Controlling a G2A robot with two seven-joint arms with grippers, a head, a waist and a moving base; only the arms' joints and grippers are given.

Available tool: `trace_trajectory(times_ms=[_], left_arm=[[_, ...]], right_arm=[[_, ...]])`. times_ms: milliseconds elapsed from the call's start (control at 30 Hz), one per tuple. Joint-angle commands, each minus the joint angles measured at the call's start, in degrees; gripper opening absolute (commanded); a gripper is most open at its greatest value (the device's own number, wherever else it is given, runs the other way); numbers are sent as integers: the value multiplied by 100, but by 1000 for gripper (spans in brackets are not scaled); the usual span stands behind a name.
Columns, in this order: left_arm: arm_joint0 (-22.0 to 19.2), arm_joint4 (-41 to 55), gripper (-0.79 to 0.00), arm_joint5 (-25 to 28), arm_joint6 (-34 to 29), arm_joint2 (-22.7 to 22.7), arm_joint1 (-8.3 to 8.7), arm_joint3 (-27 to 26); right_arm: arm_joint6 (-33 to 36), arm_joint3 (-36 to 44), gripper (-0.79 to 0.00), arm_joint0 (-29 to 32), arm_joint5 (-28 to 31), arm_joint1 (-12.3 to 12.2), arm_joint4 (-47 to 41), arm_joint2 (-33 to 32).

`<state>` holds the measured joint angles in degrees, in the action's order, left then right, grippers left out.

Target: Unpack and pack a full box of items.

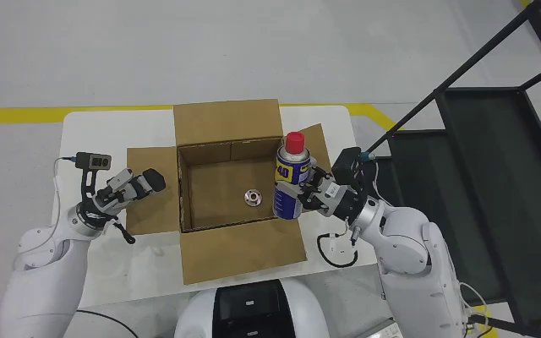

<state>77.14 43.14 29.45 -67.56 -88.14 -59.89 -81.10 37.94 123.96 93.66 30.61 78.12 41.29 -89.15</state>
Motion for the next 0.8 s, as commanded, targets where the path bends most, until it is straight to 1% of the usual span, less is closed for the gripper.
trace_trajectory(times_ms=[0, 100, 167, 333, 433, 500, 633, 767], left_arm=[[0, 0, 0, 0, 0, 0, 0, 0], [0, 0, 0, 0, 0, 0, 0, 0], [0, 0, 0, 0, 0, 0, 0, 0], [0, 0, 0, 0, 0, 0, 0, 0], [0, 0, 0, 0, 0, 0, 0, 0], [0, 0, 0, 0, 0, 0, 0, 0], [0, 0, 0, 0, 0, 0, 0, 0], [0, 0, 0, 0, 0, 0, 0, 0]], right_arm=[[0, 0, -785, 0, 0, 0, 0, 0], [-91, 25, -785, -5, -13, -1, -50, -23], [-296, 49, -785, 107, 191, -26, -470, -234], [-650, -136, -785, 637, 918, -144, -1651, -1632], [-927, -388, -785, 969, 1315, -188, -2238, -2296], [-1112, -585, -785, 1167, 1559, -206, -2503, -2626], [-1389, -982, -785, 1477, 2061, -225, -2776, -2967], [-1527, -1358, -785, 1609, 2348, -231, -2620, -3021]])
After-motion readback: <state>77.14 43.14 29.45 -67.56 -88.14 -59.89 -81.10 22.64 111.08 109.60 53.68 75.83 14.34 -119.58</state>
